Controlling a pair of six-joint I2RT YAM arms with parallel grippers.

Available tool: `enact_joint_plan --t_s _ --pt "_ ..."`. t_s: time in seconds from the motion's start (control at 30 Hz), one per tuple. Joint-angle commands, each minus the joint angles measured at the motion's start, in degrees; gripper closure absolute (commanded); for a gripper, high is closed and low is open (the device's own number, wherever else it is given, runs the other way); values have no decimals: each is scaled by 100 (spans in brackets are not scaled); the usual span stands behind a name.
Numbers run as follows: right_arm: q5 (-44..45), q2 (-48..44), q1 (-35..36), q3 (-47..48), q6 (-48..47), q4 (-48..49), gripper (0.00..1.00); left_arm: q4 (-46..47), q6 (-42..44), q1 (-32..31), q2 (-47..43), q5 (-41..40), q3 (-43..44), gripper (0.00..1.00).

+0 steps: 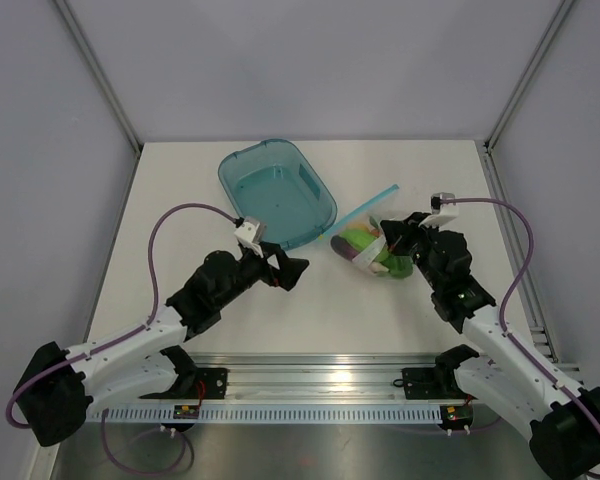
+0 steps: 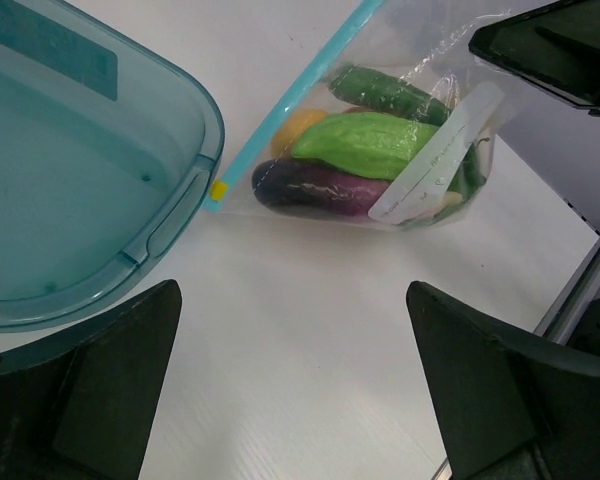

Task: Open the zip-top bag and remove the fake food
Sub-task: Move the zipper food storage bag to the center of the board.

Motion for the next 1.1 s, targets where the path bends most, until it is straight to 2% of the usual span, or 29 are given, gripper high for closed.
enact_joint_plan --t_s 0.0,0.2,0.27,0.3,0.33,0.37,0.4,0.57,0.67,0.8,0.93,1.07 --pt "-775 -57 80 524 -62 -288 100 253 166 -27 -146 -285 211 1" --pt "-864 31 98 945 34 -1201 100 157 113 -27 -585 -469 53 1" --pt "-838 188 106 1129 61 -1842 100 78 87 -19 -708 -540 35 1" --pt "-603 267 106 1365 78 -2062 92 51 95 -19 -752 -548 44 1" --pt "-366 381 106 1498 104 -2316 78 34 95 -27 -761 -557 35 1" --pt "-154 547 106 1656 113 -2606 58 -1 95 -27 -787 -566 35 1" --pt "126 610 106 1666 122 -2652 54 -19 87 -27 -788 -575 35 1" --pt "121 742 106 1526 61 -2276 45 -203 60 -19 -735 -610 122 1" --pt "24 778 115 1517 -36 -2127 35 -458 -1 -19 -682 -794 202 1" --pt "-415 743 167 1421 -167 -1757 30 -582 -124 -19 -796 -997 167 1" --pt "-197 900 754 1604 -596 -1792 25 -757 -404 -27 -1182 -1198 44 1" --pt "181 1269 1492 1964 -1055 -1756 24 -793 -634 -10 -1612 -1453 -202 1"
